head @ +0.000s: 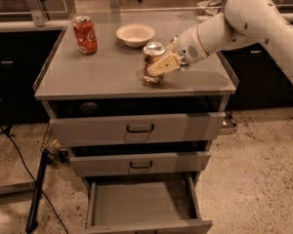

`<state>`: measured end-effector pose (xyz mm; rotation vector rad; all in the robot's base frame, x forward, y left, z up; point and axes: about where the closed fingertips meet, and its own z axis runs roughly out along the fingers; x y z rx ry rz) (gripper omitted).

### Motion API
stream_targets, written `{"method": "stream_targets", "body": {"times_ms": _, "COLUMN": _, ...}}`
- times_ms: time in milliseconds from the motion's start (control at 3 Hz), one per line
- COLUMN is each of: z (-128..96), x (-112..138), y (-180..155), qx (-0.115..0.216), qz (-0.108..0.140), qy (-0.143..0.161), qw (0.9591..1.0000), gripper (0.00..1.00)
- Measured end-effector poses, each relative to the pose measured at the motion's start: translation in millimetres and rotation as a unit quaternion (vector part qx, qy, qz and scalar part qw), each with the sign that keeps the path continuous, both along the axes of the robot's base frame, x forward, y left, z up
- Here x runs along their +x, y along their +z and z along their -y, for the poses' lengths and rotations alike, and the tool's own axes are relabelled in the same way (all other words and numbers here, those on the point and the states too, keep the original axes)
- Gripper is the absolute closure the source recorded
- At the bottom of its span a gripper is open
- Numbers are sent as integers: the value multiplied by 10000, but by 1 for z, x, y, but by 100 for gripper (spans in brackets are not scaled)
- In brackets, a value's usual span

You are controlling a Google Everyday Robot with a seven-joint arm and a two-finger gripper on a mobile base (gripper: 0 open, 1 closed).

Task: Pick orange can from bottom drawer and place on counter

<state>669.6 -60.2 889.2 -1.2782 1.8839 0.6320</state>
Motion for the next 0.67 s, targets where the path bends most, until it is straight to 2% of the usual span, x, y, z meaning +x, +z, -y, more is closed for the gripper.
{"method": "stream_targets", "body": {"times_ms": 333, "z": 0, "x": 0, "y": 0, "qx": 0, "qz": 0, "qy": 1, "qw": 10000, "gripper": 0}}
{"method": "stream_targets", "body": {"times_ms": 667, "z": 0, "x": 0, "y": 0, "qx": 0, "qz": 0, "qy": 1, "qw": 10000, "gripper": 0}}
